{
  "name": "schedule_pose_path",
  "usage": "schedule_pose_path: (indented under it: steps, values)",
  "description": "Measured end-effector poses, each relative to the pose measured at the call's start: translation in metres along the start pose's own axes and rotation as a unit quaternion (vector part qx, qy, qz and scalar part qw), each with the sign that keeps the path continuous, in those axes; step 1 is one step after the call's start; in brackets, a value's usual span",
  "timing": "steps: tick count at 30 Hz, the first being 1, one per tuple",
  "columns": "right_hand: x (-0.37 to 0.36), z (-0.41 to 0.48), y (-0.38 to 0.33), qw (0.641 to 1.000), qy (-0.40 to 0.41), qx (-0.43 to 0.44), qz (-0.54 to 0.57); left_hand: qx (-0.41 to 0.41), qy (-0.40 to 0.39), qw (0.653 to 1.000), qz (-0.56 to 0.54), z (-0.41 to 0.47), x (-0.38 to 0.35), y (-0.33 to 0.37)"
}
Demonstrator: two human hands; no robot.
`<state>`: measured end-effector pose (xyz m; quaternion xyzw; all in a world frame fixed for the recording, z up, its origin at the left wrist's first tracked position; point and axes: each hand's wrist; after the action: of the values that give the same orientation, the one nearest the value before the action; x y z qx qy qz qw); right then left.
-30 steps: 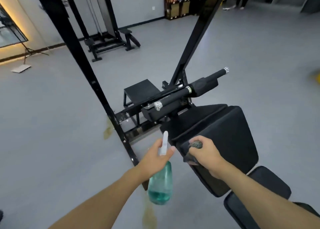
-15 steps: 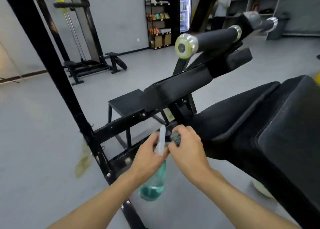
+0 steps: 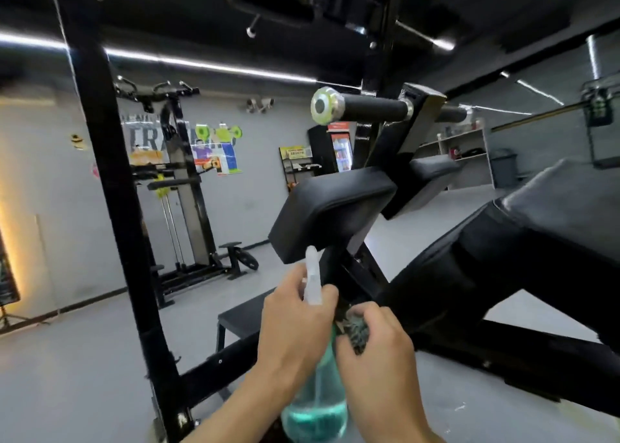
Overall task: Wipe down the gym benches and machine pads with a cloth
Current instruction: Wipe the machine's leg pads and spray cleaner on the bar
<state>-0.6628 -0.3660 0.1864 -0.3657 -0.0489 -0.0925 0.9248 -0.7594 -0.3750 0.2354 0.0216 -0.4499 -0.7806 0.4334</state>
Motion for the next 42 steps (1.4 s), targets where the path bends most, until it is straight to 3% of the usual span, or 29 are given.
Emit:
schedule_pose_path:
  steps: [5, 15, 19, 24, 33, 38, 42]
  values:
    - [0.005, 0.006, 0.001, 1.000, 0.021, -0.011, 0.012, 0.022, -0.010, 0.998, 0.056, 0.001, 0.000, 0.007]
    - [0.010, -0.001, 0.017, 0.999, 0.036, -0.015, 0.015, -0.050, -0.035, 0.995, 0.072, 0.015, -0.017, 0.022]
    - [0.012, -0.004, 0.025, 1.000, 0.029, -0.001, 0.011, -0.039, -0.020, 0.996, 0.076, 0.024, -0.030, 0.024]
    - [0.010, -0.008, 0.031, 1.000, -0.002, 0.011, -0.002, 0.034, -0.043, 0.998, 0.037, 0.014, -0.035, -0.006]
    - [0.000, -0.035, 0.093, 0.980, -0.147, -0.114, -0.066, 0.182, -0.146, 0.972, 0.000, -0.058, -0.068, -0.109]
    - [0.001, -0.063, 0.136, 0.949, -0.222, -0.201, -0.097, 0.333, -0.244, 0.911, -0.002, -0.104, -0.105, -0.174]
    - [0.004, -0.081, 0.154, 0.931, -0.265, -0.237, -0.086, 0.390, -0.261, 0.882, 0.039, -0.146, -0.127, -0.210]
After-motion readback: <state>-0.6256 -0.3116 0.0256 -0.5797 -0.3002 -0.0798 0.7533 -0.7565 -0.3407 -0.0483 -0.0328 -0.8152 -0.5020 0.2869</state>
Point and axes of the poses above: each hand's wrist, its own z-axis towards the middle knuckle, its own x-axis out of the back of the hand, y = z × x, and after that the axes turned 11 degrees about x, right-handed
